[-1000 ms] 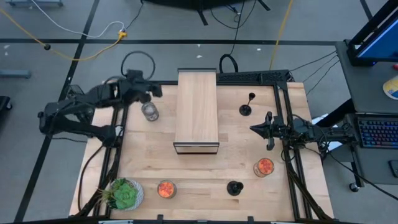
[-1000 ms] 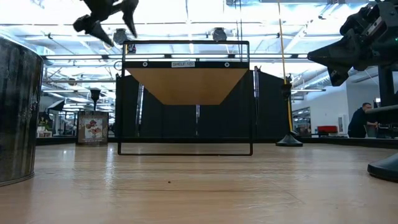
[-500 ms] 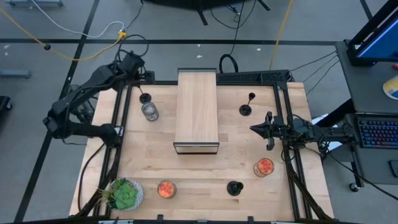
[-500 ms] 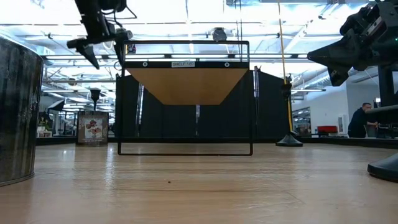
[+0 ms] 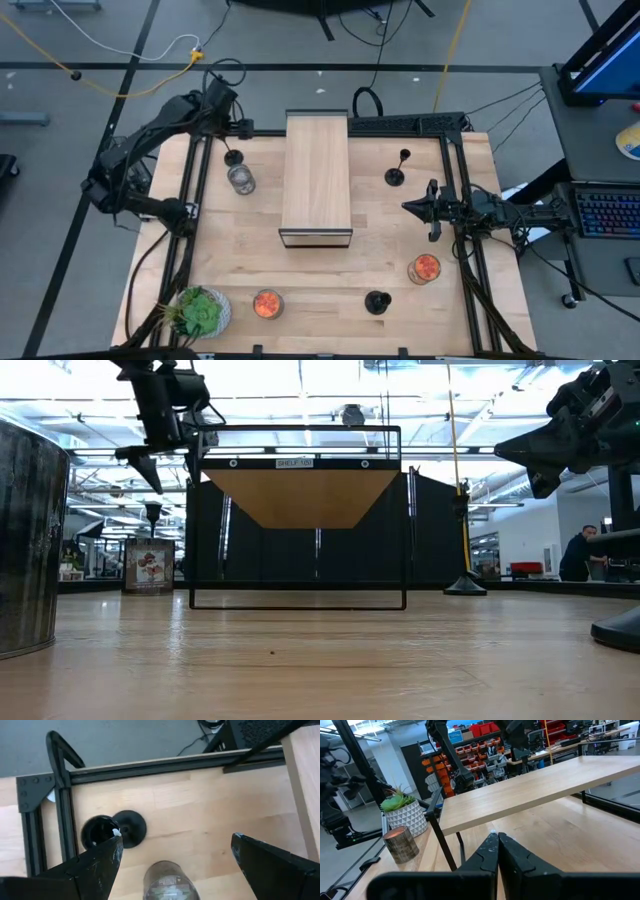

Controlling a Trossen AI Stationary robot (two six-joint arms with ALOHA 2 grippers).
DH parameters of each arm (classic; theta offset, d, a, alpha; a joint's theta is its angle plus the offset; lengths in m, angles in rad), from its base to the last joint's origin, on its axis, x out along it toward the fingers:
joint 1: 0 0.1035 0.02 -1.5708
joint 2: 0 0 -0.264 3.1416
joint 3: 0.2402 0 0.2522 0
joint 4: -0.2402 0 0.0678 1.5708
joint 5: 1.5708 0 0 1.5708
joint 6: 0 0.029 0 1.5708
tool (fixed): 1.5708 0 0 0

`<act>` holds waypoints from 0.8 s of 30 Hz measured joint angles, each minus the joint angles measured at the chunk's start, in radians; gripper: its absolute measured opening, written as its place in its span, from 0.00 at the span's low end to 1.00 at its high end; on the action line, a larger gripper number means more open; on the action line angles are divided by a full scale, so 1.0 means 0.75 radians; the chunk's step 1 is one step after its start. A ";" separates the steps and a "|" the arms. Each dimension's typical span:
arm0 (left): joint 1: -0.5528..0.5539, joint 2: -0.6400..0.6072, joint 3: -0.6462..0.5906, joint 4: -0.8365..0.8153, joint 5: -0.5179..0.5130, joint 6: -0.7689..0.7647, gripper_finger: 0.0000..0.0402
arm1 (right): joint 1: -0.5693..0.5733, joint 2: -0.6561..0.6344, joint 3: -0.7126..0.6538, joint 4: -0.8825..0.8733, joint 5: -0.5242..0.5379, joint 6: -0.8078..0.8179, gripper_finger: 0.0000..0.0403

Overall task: Pick & Place candle stick holders
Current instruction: Put the top left black candle holder on the shelf

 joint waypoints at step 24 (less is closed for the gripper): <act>0.012 0.005 0.000 0.000 -0.101 -0.063 0.94 | 0.000 0.000 0.000 -0.001 0.000 -0.005 0.00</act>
